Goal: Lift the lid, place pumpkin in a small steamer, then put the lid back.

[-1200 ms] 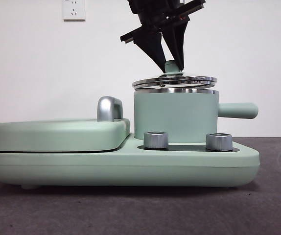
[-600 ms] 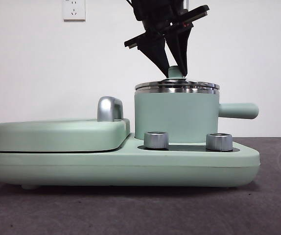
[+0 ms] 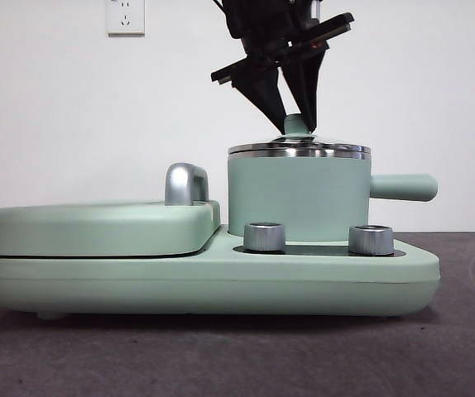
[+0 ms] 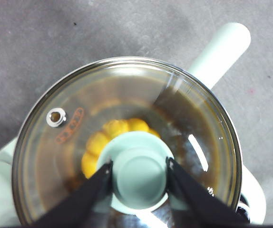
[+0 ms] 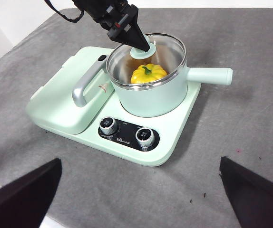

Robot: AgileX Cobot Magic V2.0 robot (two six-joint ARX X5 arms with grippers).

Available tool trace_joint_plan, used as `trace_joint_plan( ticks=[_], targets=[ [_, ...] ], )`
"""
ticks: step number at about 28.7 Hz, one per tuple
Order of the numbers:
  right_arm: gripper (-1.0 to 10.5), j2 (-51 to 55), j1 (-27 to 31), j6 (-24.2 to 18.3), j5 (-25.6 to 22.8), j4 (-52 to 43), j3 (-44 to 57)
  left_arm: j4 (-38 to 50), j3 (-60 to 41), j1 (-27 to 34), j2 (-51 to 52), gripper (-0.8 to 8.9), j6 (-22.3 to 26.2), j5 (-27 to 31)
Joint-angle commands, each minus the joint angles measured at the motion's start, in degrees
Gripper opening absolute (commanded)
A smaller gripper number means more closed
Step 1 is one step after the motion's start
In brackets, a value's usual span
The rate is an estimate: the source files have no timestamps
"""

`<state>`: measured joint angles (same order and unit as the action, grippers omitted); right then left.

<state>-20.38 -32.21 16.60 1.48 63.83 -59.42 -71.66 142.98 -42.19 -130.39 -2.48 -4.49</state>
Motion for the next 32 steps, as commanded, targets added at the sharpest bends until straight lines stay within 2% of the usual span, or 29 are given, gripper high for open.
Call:
trace_joint_plan(
  ticks=[1,2,8,10,14,22,28,32],
  targets=[
    [5.6,0.0,-0.3,0.6,0.0,-0.2,-0.5,-0.5,1.7,-1.0,-2.0,5.21,-2.3,-1.2],
    [5.6,0.0,-0.3,0.6,0.0,-0.2,-0.5,-1.2,1.7,-1.0,-1.2,5.66,-2.3,-3.0],
    [5.6,0.0,-0.3,-0.3,0.0,-0.3,-0.5,-11.6,1.3,-1.1,10.3,5.62,-2.6,-4.1],
    [5.6,0.0,-0.3,-1.0,0.2,-0.4,-0.5,-11.8,-3.4,-1.4,17.0,5.61,-2.4,-4.1],
    [5.6,0.0,-0.3,-2.6,2.8,-0.5,-0.5,-11.1,-19.4,-3.3,32.5,5.58,0.9,-4.1],
    [5.6,-0.1,-0.3,-6.8,3.2,-1.5,-0.5,5.4,-55.2,-4.0,61.1,5.58,-2.9,-3.9],
    [5.6,-0.1,-0.3,-6.8,3.2,-1.6,-0.5,17.8,-79.9,-3.8,81.7,5.58,-6.3,0.5],
    [5.6,-0.1,-0.3,-6.8,3.2,-1.6,-0.5,22.3,-90.5,-3.8,93.3,5.58,-10.5,1.1]
  ],
)
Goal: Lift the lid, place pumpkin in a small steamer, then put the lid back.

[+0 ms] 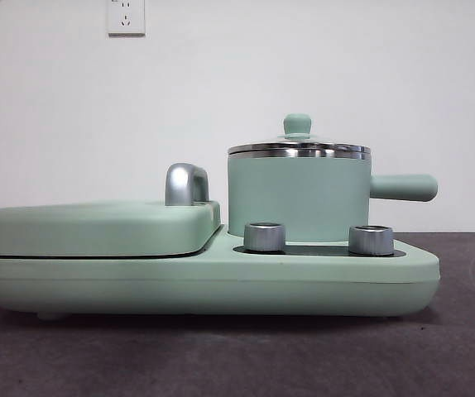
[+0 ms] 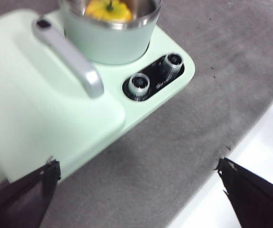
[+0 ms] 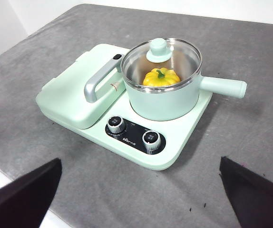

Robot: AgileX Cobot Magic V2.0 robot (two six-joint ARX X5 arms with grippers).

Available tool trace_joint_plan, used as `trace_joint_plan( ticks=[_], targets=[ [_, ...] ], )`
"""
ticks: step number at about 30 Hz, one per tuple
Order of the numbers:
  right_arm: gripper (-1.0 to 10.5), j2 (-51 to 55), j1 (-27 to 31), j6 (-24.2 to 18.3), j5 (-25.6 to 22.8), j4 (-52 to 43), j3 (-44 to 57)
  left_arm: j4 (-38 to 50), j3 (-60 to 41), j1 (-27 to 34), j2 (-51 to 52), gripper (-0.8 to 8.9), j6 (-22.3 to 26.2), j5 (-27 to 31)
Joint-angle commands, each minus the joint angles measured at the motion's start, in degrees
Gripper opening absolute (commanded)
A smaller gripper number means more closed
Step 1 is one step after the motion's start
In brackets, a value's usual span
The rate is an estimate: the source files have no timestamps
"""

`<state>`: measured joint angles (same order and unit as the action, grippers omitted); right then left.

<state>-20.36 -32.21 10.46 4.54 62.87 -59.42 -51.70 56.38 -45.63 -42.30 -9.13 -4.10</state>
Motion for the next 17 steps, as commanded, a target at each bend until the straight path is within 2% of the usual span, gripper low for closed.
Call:
trace_joint_plan(
  ticks=[1,5,6,7,8,9,10,11,13,17],
  targets=[
    [5.6,-0.1,-0.3,-0.6,0.2,-0.6,-0.5,3.0,-5.7,-0.4,7.8,5.58,-4.8,1.1],
    [5.6,-0.1,-0.3,-0.4,0.2,-0.6,-0.5,3.2,-7.8,-0.4,14.3,5.38,-5.4,3.4],
    [5.6,-0.1,-0.3,-0.3,0.2,-0.6,-0.5,3.3,-7.8,-0.4,15.4,4.59,-5.4,4.0],
    [5.1,-0.1,-0.3,-0.2,0.2,-0.5,-0.5,3.4,-7.8,-0.4,16.4,2.94,-5.4,4.1],
    [3.4,-0.1,-0.3,-0.2,0.2,-0.2,-0.5,3.4,-7.8,-0.4,17.2,0.67,-5.3,4.1],
    [1.0,-0.1,-0.3,-0.2,0.1,0.3,-0.5,3.4,-7.8,-0.4,17.7,0.04,-5.4,4.3],
    [-0.1,-0.1,-0.3,-0.5,-0.1,0.6,-0.5,3.7,-7.8,-0.4,18.3,0.36,-5.5,4.5],
    [0.4,-0.1,-0.3,-0.2,-0.6,0.6,-0.5,3.9,-7.8,-0.4,18.6,0.23,-5.4,4.5],
    [0.3,-0.1,-0.3,1.2,-0.2,0.5,-0.5,5.5,-7.8,-0.4,18.9,0.26,-5.4,4.5],
    [0.3,-0.1,-0.3,1.1,-0.1,0.1,-0.5,9.4,-7.8,-0.4,18.9,0.26,-5.4,4.5]
  ],
)
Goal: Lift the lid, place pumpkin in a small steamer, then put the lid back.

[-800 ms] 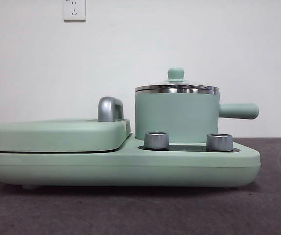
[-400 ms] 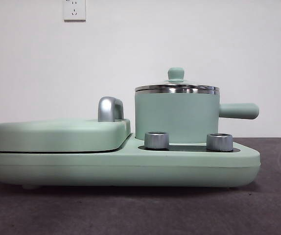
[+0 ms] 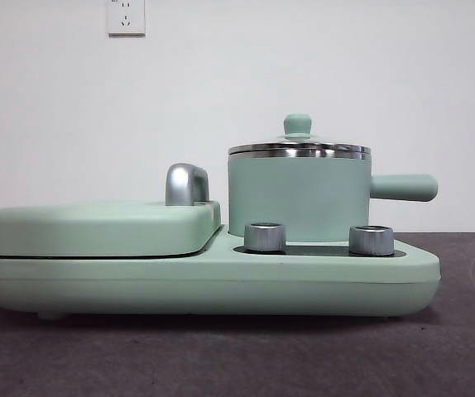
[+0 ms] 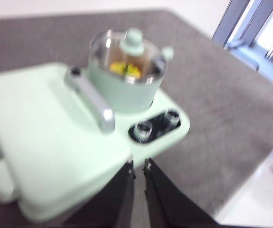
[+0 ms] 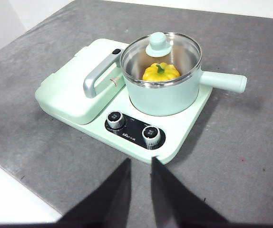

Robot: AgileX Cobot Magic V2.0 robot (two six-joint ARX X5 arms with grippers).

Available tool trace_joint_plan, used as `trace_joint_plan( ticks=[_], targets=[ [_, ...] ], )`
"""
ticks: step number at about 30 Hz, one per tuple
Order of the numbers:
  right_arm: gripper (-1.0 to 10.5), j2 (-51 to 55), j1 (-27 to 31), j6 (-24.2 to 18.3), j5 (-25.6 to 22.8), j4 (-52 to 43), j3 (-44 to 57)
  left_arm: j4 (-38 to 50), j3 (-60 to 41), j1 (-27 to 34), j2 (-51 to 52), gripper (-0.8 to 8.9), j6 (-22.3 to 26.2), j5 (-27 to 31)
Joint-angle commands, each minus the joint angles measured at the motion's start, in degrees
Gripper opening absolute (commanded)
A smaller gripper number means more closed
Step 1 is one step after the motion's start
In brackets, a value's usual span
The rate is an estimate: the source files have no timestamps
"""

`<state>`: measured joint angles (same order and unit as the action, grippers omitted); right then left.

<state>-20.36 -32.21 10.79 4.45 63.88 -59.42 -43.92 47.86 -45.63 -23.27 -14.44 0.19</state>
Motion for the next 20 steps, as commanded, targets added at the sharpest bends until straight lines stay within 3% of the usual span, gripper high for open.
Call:
trace_joint_plan(
  ticks=[1,13,17,20],
  targets=[
    [0.3,-0.1,-0.3,0.8,0.0,-1.0,-0.5,2.2,0.7,-0.4,-0.1,0.26,-0.1,0.3],
    [0.3,-0.1,-0.3,0.8,0.0,-1.0,-0.5,2.6,0.3,1.9,1.6,0.27,0.2,0.1],
    [0.3,-0.1,-0.3,0.8,0.0,-1.0,-0.5,7.6,-4.0,10.9,4.2,0.27,5.2,0.0],
    [0.3,-0.1,-0.3,0.8,0.0,-1.0,-0.5,15.9,-12.8,20.3,8.1,0.27,8.3,0.1]
  ],
)
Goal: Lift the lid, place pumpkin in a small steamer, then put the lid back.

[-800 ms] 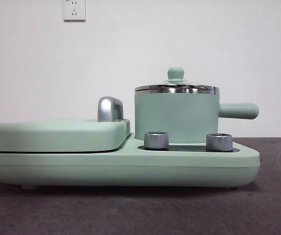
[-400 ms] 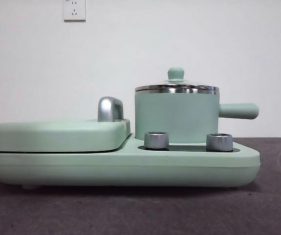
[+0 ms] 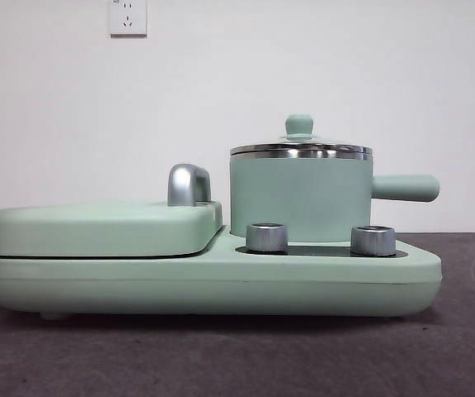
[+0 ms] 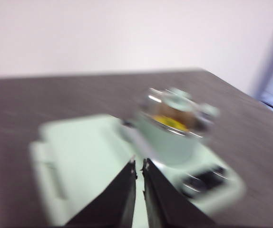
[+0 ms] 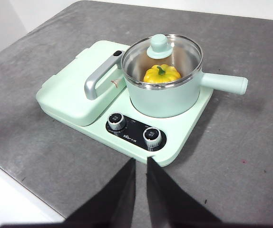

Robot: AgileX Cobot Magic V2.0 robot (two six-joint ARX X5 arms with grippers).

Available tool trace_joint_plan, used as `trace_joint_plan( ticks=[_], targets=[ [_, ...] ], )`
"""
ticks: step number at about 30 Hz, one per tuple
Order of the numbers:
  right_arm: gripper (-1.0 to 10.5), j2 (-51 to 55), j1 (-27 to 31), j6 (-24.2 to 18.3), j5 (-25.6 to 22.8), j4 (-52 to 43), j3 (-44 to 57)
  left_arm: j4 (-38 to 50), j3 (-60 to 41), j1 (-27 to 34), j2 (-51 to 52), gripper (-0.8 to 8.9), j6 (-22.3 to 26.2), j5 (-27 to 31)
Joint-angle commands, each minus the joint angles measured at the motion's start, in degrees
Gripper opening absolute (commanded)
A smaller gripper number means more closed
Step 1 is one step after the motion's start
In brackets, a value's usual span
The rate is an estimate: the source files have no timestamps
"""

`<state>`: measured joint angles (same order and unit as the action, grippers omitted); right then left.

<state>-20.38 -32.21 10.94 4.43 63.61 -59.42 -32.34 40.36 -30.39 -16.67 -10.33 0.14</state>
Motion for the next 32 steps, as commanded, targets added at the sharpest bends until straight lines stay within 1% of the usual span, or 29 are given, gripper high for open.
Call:
trace_joint_plan(
  ticks=[1,5,8,11,18,24,27,32],
  targets=[
    [0.3,-0.1,-0.3,0.6,0.0,-0.7,-0.5,7.1,-8.7,8.2,2.9,0.27,4.8,0.1],
    [0.3,-0.1,-0.3,0.6,0.0,-0.7,-0.5,14.3,-21.0,18.4,6.9,0.27,4.7,0.1],
    [0.3,-0.1,-0.3,0.6,0.0,-0.7,-0.5,20.9,-28.4,23.2,8.6,0.27,4.7,0.1],
    [0.3,-0.1,-0.3,0.6,0.0,-0.7,-0.5,24.7,-33.3,26.3,10.7,0.27,4.7,0.1],
    [0.3,-0.1,-0.3,0.6,0.0,-0.7,-0.5,25.1,-39.3,29.1,15.1,0.27,4.7,0.2],
    [0.3,-0.1,-0.3,0.6,0.0,-0.7,-0.5,21.4,-39.6,29.5,16.5,0.27,5.7,0.2],
    [0.3,-0.1,-0.3,0.6,0.0,-0.7,-0.5,21.4,-39.6,29.6,16.5,0.27,7.8,0.1],
    [0.3,-0.1,-0.3,0.6,0.0,-0.7,-0.5,21.6,-39.6,29.5,16.5,0.27,7.7,0.1]
  ],
)
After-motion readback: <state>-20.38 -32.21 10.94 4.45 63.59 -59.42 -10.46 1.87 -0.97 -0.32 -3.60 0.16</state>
